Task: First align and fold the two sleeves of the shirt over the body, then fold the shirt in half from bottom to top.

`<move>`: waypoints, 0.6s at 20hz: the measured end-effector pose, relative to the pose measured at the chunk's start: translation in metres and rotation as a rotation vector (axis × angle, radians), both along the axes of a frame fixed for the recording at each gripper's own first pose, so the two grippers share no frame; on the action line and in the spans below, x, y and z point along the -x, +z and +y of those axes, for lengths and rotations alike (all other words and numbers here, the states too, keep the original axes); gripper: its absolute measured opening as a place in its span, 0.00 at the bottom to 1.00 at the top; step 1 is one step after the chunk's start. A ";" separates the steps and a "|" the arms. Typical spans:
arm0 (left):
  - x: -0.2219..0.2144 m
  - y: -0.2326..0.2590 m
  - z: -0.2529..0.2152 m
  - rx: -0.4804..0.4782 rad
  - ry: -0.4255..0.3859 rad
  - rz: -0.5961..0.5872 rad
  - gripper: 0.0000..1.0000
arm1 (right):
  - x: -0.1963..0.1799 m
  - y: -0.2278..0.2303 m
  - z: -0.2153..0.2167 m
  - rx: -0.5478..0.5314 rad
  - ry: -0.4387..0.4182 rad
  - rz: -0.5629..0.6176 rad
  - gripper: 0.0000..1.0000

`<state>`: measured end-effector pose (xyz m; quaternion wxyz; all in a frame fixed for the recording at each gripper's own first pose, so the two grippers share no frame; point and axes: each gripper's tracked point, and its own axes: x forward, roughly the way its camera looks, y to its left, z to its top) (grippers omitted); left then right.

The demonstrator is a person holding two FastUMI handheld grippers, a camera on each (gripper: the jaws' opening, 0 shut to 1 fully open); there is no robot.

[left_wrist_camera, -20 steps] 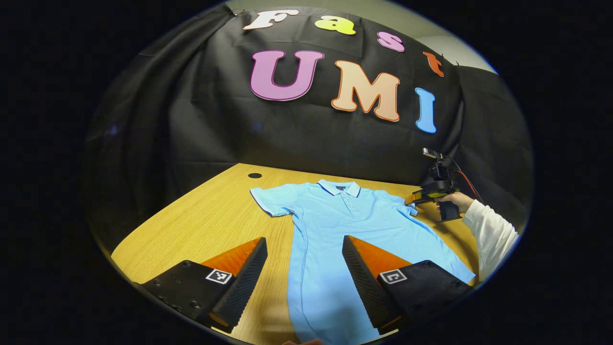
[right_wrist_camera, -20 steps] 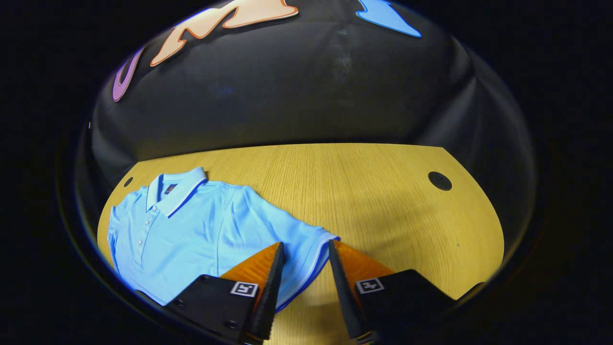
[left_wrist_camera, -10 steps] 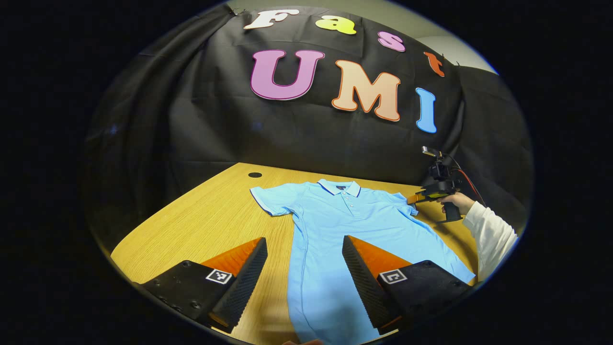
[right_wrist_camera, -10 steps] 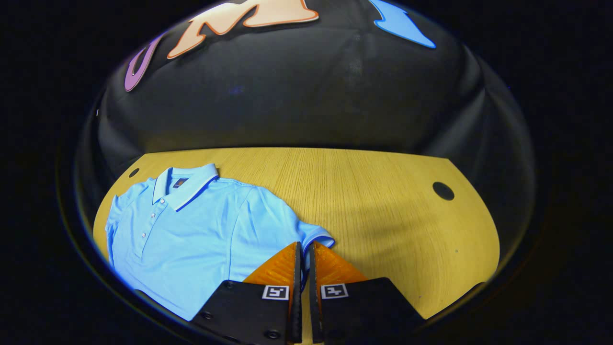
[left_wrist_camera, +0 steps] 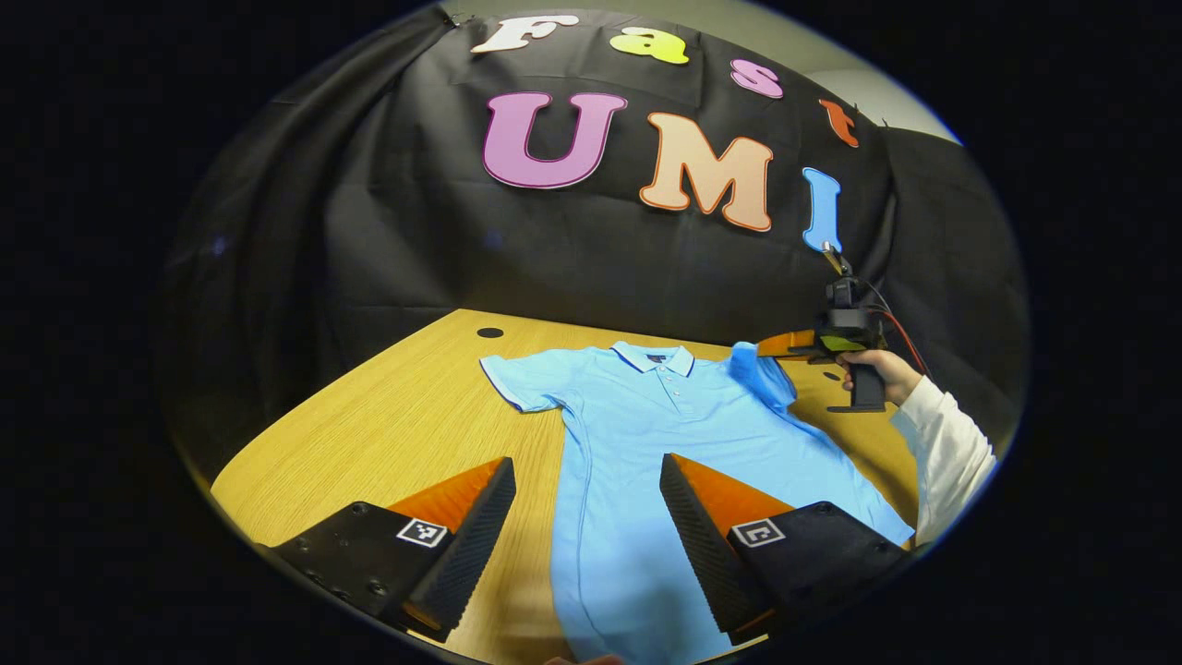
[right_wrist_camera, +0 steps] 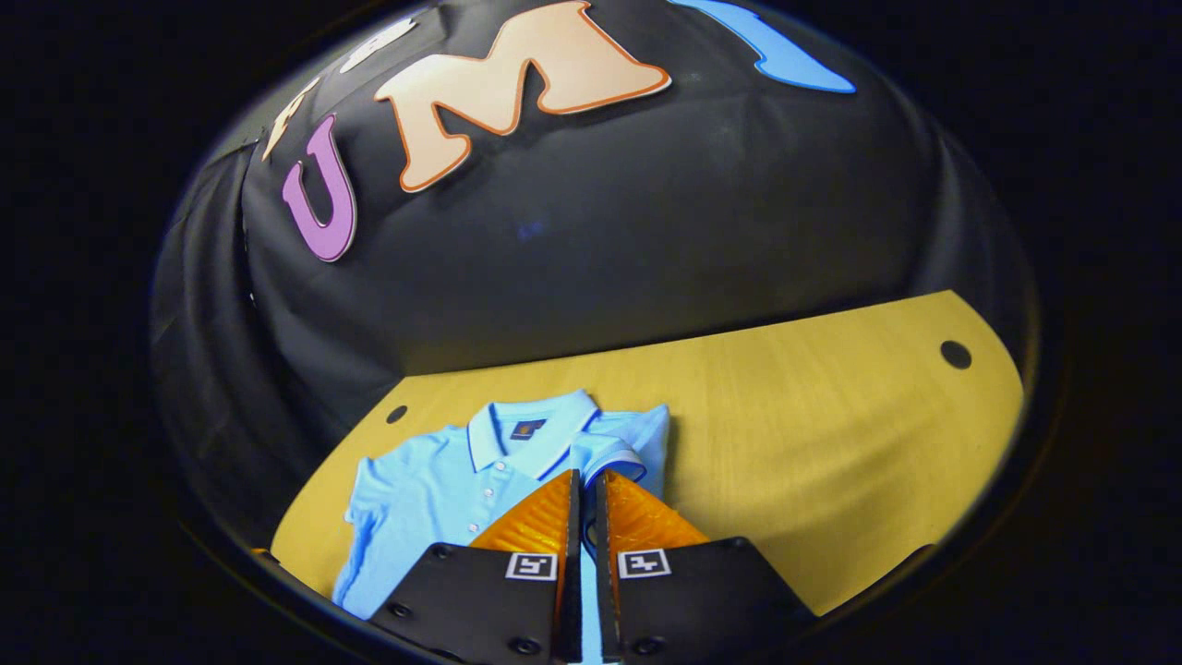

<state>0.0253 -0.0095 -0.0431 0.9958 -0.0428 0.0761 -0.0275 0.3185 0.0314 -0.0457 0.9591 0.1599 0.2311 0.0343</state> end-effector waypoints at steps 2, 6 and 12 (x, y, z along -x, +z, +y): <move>0.001 0.004 0.003 -0.001 0.006 -0.013 0.95 | -0.001 -0.009 0.020 -0.059 0.026 0.018 0.10; 0.001 0.005 0.009 0.001 0.022 -0.018 0.95 | -0.002 -0.020 0.047 -0.090 0.072 0.006 0.17; -0.004 0.000 0.006 0.021 0.018 -0.002 0.95 | 0.021 -0.002 0.052 -0.017 0.157 -0.042 0.97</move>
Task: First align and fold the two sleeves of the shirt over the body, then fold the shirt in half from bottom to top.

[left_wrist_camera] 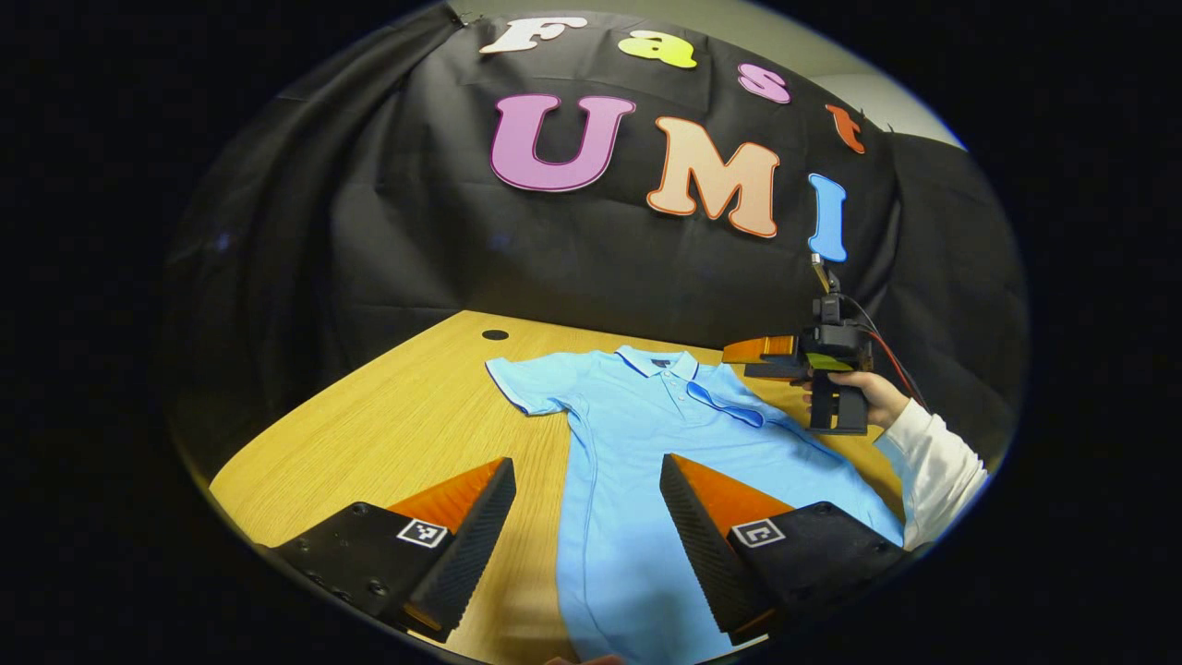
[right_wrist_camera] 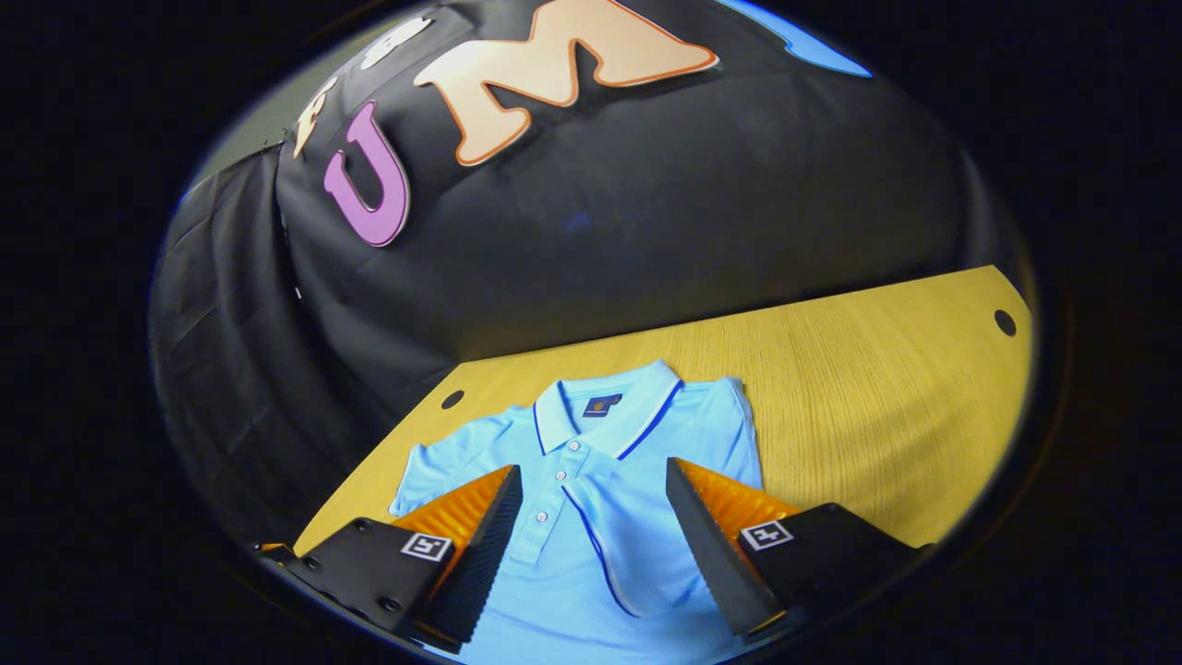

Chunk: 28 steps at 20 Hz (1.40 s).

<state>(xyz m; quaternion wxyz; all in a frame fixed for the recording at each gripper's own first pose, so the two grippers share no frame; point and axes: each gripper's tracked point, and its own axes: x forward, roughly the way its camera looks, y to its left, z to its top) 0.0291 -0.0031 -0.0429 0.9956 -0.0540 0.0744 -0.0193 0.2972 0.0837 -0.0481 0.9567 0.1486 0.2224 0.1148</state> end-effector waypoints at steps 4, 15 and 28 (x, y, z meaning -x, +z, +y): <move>-0.002 -0.003 0.001 0.019 0.000 0.003 0.95 | 0.041 0.022 -0.012 0.095 0.001 -0.100 0.98; -0.037 0.004 0.023 0.021 0.008 0.022 0.95 | 0.187 0.026 -0.043 0.126 -0.010 -0.206 0.98; -0.142 0.036 0.070 0.030 0.008 0.132 0.95 | 0.250 0.034 -0.049 0.153 -0.033 -0.284 0.98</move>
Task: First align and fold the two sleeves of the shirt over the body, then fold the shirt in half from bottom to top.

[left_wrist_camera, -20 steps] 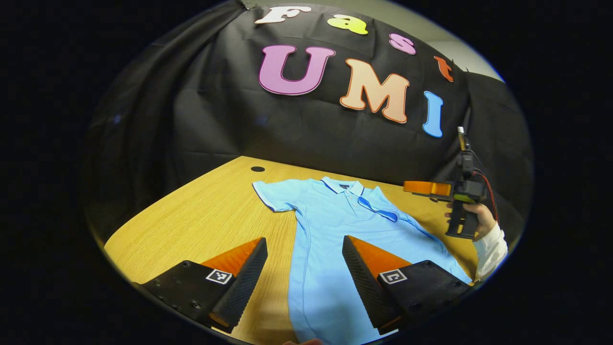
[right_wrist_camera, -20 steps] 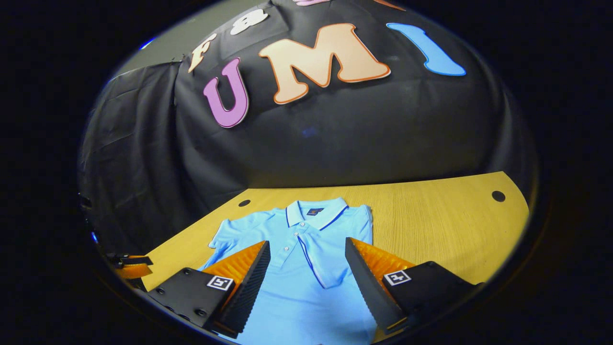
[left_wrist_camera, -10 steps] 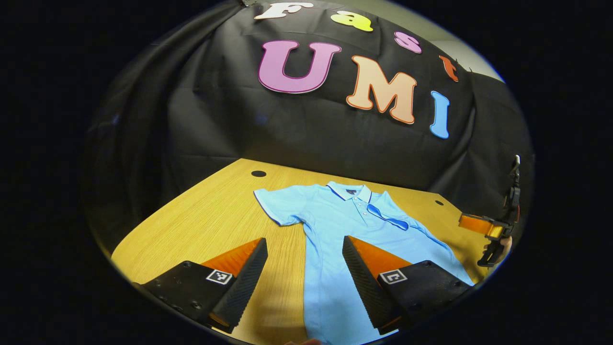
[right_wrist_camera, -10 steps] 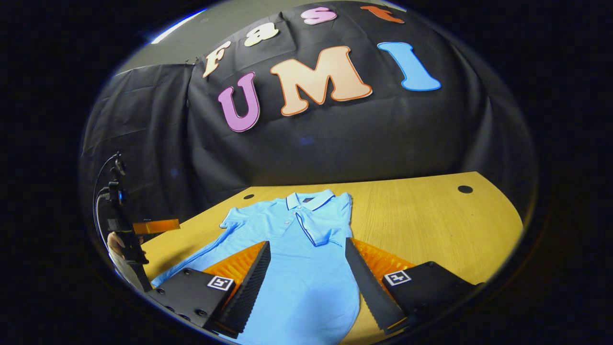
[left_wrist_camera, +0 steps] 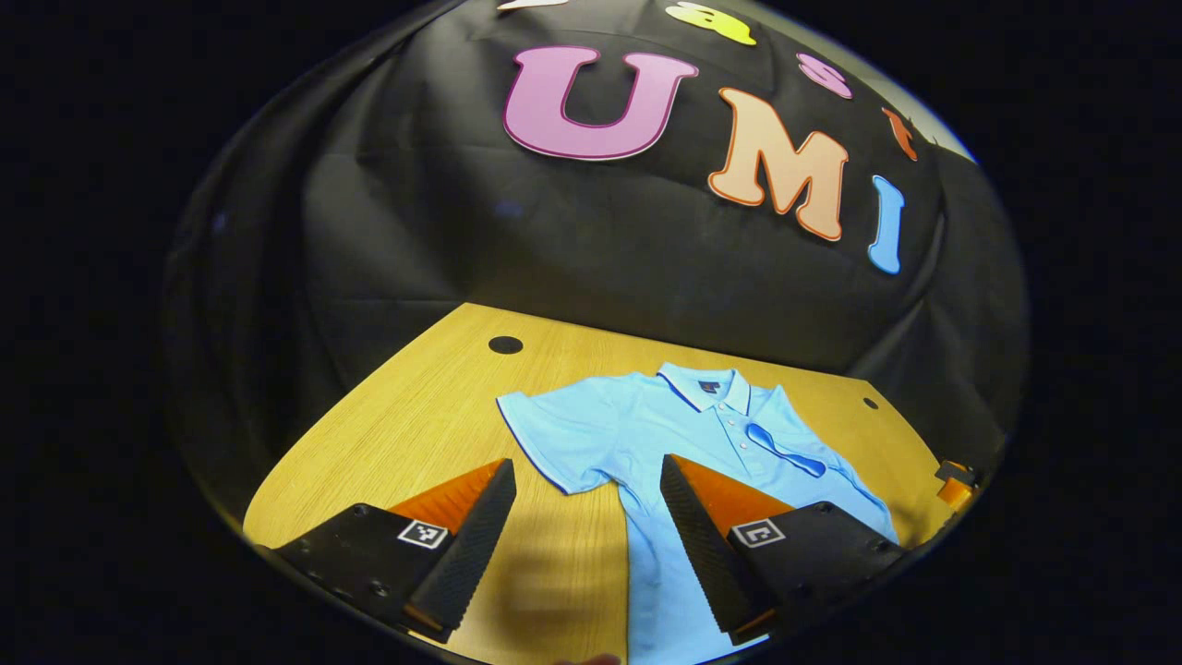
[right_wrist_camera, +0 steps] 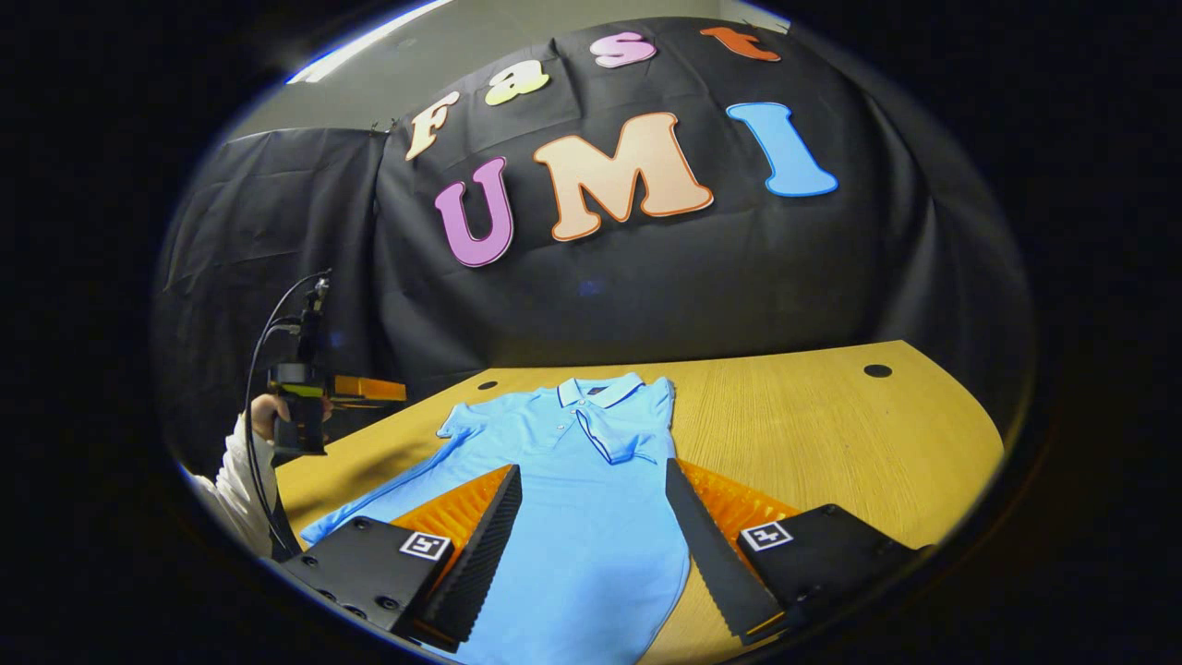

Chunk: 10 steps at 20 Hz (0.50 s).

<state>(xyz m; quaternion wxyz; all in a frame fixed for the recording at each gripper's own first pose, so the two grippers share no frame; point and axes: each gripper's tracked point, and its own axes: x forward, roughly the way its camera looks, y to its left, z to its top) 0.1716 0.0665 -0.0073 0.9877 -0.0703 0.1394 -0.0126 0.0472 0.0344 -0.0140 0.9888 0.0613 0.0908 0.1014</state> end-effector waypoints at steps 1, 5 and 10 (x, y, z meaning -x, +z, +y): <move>-0.008 0.001 0.003 0.000 0.003 0.011 0.95 | 0.002 0.000 0.001 0.004 -0.002 -0.003 0.98; -0.044 -0.007 0.012 0.027 0.014 0.064 0.95 | 0.005 -0.005 -0.001 0.042 -0.019 -0.007 0.98; -0.084 -0.040 0.026 -0.013 0.056 0.157 0.94 | 0.009 -0.010 -0.008 0.080 -0.038 0.002 0.98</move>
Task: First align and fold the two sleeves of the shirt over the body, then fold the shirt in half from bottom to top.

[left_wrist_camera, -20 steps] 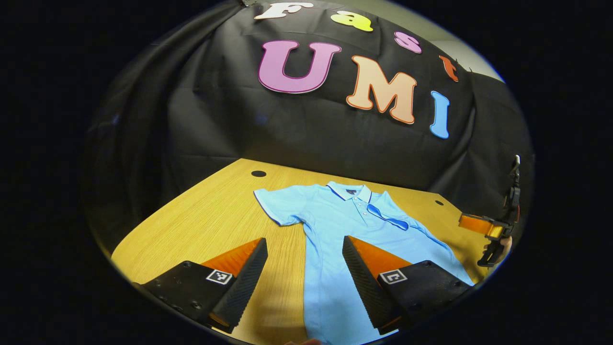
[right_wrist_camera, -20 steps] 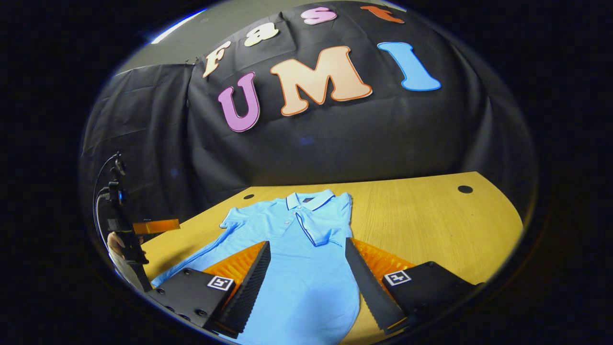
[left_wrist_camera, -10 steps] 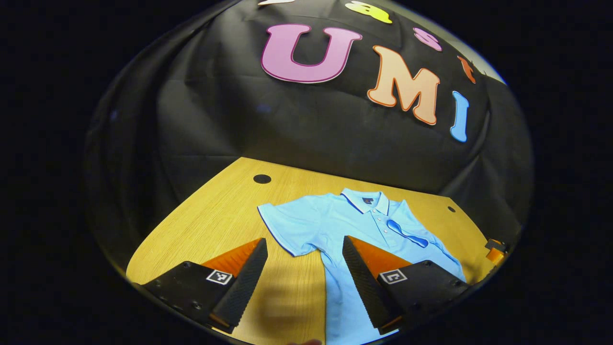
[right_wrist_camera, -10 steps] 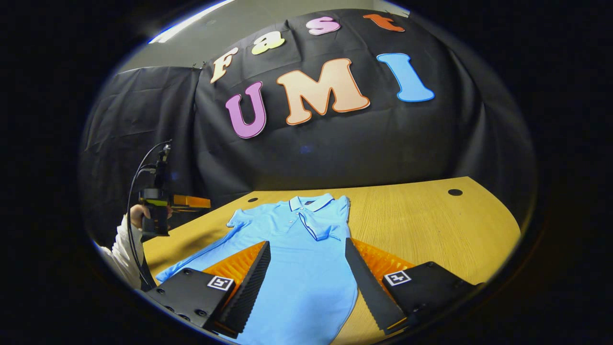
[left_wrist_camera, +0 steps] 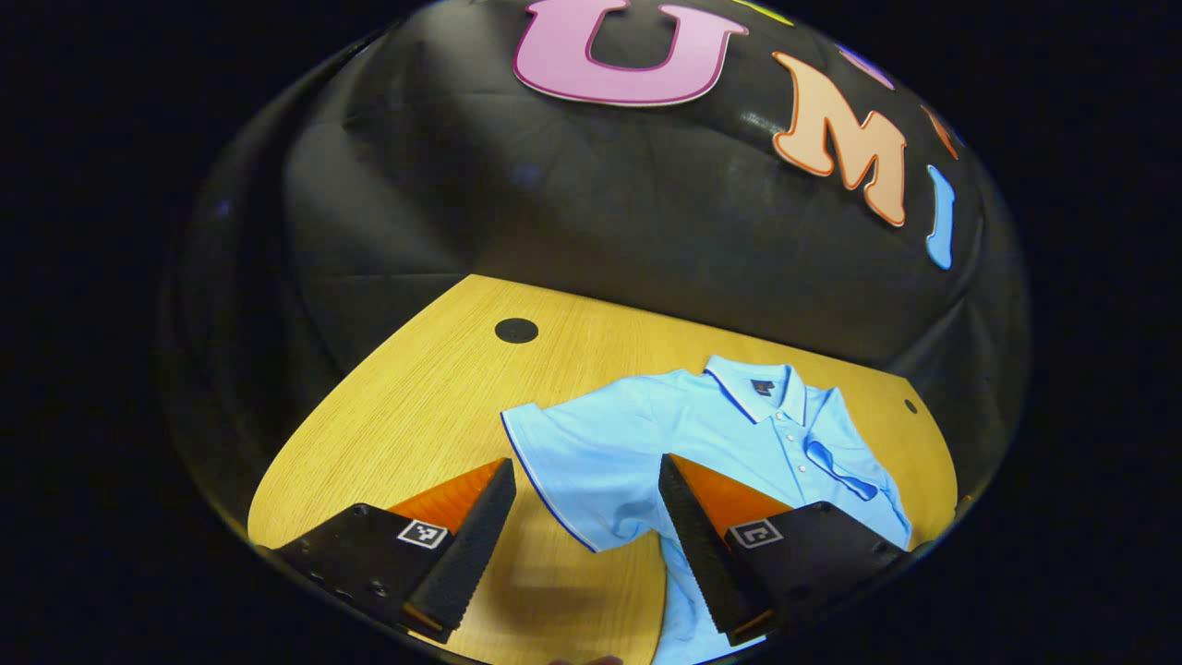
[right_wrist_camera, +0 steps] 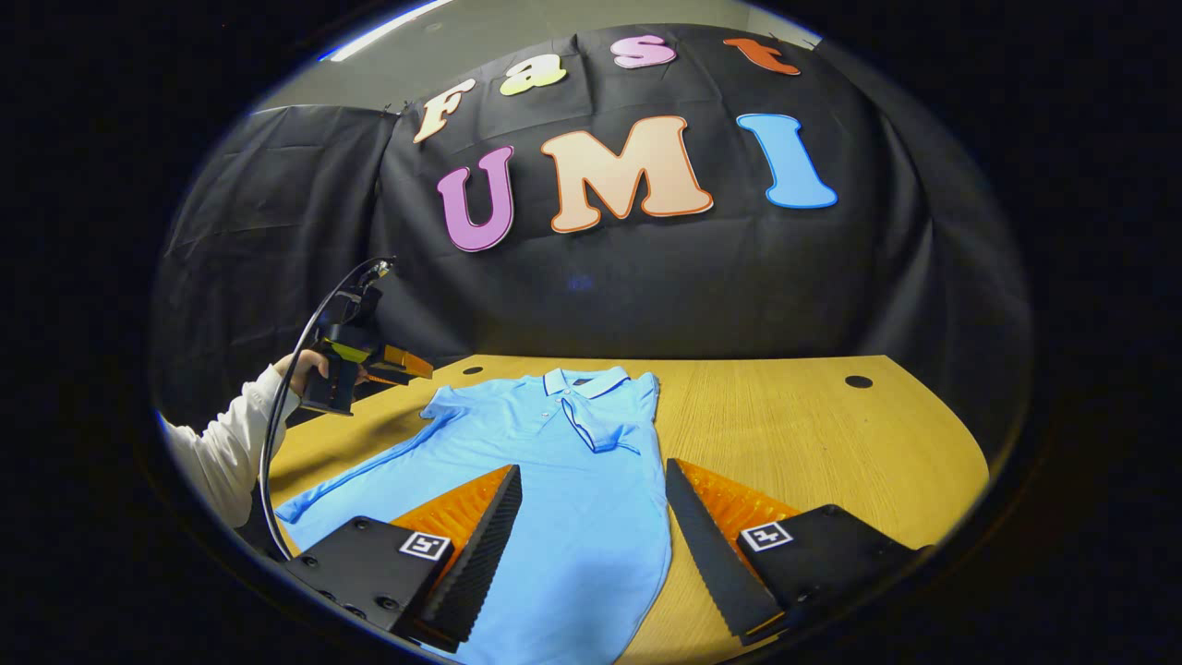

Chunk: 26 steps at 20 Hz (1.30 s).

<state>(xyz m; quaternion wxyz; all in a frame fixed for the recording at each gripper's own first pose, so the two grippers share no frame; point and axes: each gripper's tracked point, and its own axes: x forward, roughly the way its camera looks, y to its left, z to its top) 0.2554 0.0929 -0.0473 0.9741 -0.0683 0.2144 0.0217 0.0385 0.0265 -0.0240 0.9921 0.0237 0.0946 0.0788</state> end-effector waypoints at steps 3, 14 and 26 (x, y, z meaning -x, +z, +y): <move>-0.013 -0.014 0.011 -0.043 0.021 0.048 0.94 | 0.000 -0.001 -0.002 0.000 -0.003 0.004 0.98; -0.030 -0.047 0.012 -0.103 0.015 0.132 0.94 | -0.001 -0.009 -0.018 0.006 -0.039 0.020 0.98; -0.039 -0.051 0.011 -0.105 0.010 0.091 0.75 | 0.002 -0.016 -0.010 -0.018 -0.022 0.049 0.98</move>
